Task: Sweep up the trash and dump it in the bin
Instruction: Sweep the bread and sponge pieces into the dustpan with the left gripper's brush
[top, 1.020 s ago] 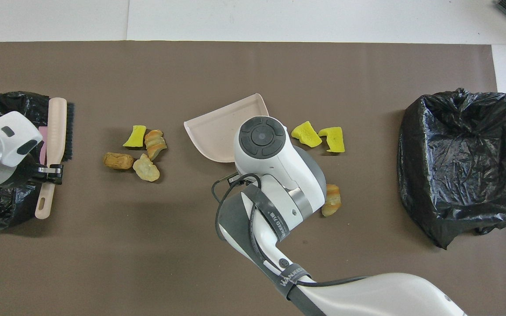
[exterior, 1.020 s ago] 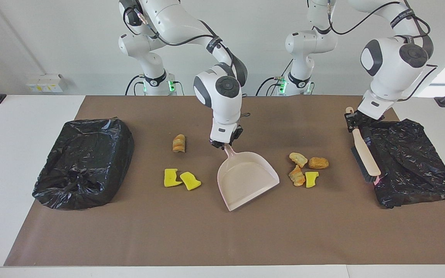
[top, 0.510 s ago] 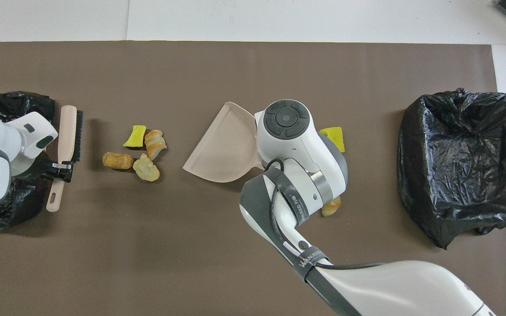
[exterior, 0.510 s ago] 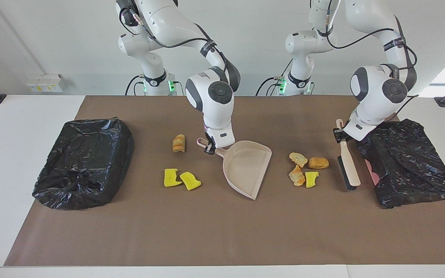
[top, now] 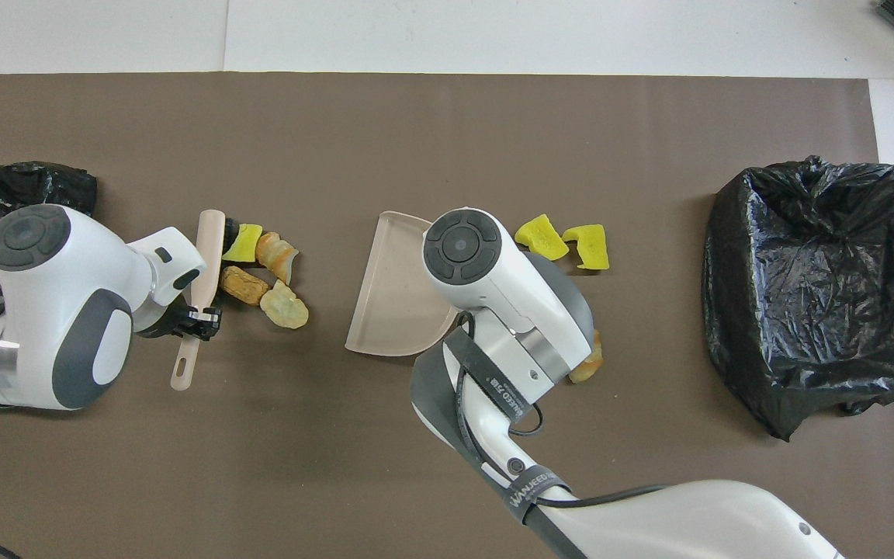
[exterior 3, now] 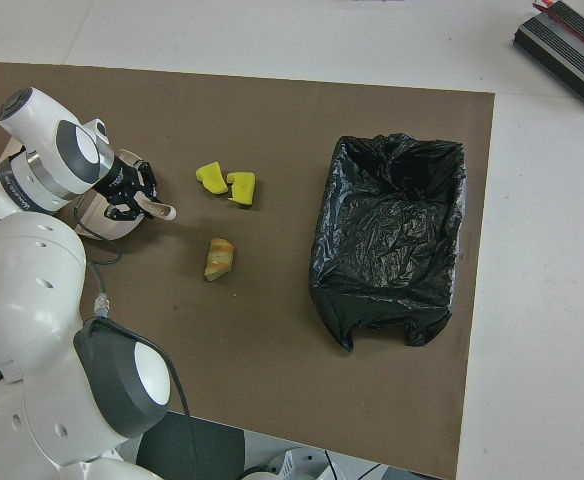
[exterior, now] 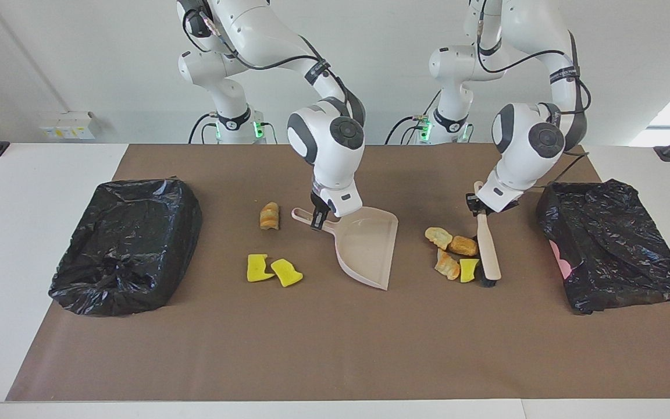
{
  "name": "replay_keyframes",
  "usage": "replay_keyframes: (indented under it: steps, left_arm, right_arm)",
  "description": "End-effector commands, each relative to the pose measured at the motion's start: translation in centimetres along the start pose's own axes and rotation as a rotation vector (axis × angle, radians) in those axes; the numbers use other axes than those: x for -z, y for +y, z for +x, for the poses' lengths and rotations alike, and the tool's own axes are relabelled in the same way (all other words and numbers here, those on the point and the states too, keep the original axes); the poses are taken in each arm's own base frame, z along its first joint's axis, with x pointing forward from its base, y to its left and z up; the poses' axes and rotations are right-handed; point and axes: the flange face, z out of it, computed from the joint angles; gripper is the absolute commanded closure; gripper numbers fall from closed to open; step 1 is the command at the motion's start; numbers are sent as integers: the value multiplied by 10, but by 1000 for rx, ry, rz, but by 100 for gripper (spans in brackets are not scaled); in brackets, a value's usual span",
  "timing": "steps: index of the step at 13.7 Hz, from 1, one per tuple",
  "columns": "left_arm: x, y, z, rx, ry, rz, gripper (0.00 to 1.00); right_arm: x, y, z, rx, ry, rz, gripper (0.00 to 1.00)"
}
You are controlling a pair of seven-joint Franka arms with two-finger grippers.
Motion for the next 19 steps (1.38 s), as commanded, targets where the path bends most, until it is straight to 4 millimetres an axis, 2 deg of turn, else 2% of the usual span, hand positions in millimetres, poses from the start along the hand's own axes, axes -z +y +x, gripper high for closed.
replay_keyframes:
  steps: [1,3,6,9,11,12,13,16,18,19]
  left_arm:
    - [-12,46,-9,-11,34,-7,100]
    - [-12,85,-16,-47,35,-53,100]
    - [-9,133,-30,-100,31,-102,100]
    - [-7,175,-43,-149,21,-148,100]
    - [-2,186,-47,-141,12,-179,100]
    - [8,188,-45,-131,22,-196,100]
    - [29,183,-46,-105,32,-220,100]
    - [73,146,-63,-16,-8,-239,100]
    - [113,124,-72,30,12,-244,100]
    - [127,122,-80,53,-12,-234,100]
  right_arm:
    - [-3,-2,-3,41,2,-29,100]
    - [-5,0,-5,39,5,-30,100]
    - [-10,-1,-8,37,-3,-22,100]
    - [-11,0,-10,34,-10,-16,100]
    - [-12,4,-11,29,1,-23,100]
    - [-11,7,-11,24,14,-32,100]
    - [-11,11,-13,18,20,-36,100]
    - [-13,14,-17,14,8,-25,100]
    - [-8,12,-21,17,-2,-20,100]
    - [-3,13,-23,16,2,-21,100]
